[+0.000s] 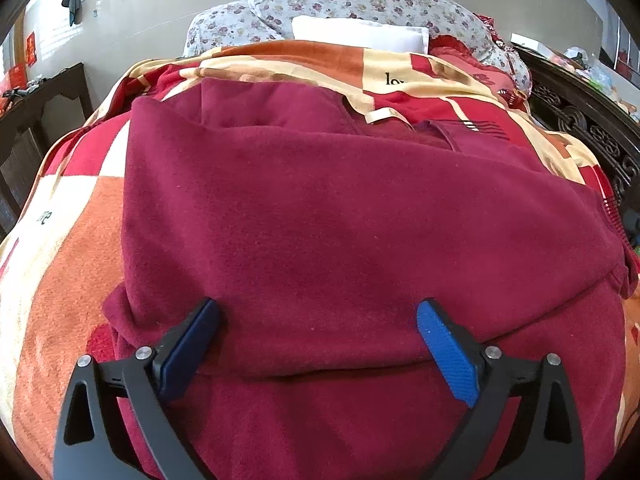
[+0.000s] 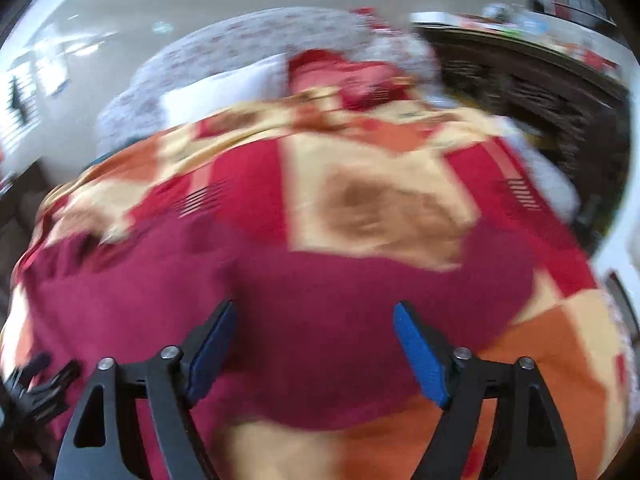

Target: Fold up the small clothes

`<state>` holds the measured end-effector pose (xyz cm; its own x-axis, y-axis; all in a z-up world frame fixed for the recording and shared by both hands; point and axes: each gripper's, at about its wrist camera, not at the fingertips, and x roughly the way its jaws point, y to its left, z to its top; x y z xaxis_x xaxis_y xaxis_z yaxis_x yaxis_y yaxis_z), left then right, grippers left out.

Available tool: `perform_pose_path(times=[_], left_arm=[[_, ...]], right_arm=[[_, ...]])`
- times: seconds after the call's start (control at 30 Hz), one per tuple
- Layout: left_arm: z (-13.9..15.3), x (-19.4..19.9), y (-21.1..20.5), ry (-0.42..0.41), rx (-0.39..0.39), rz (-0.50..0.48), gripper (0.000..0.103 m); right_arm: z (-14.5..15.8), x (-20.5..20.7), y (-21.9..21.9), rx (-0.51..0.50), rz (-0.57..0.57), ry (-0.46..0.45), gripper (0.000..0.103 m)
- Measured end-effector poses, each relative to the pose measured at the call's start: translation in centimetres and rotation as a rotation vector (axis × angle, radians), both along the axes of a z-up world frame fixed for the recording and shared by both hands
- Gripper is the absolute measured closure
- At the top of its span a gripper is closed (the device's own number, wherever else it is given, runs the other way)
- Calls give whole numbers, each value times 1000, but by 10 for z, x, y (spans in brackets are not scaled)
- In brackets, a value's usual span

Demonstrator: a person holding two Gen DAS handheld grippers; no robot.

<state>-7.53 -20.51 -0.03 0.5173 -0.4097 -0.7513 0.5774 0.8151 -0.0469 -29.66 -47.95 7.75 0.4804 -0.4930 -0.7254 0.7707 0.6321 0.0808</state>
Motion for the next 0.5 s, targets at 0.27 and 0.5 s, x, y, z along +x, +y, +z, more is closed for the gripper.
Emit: perform_pose_path(times=[0.27, 0.5], left_arm=[[-1, 1, 0, 7, -8, -4, 2], [-1, 1, 0, 5, -6, -3, 2]], right_arm=[[-22, -23, -107, 125, -224, 65, 11], [-62, -26, -136, 274, -196, 82, 32]])
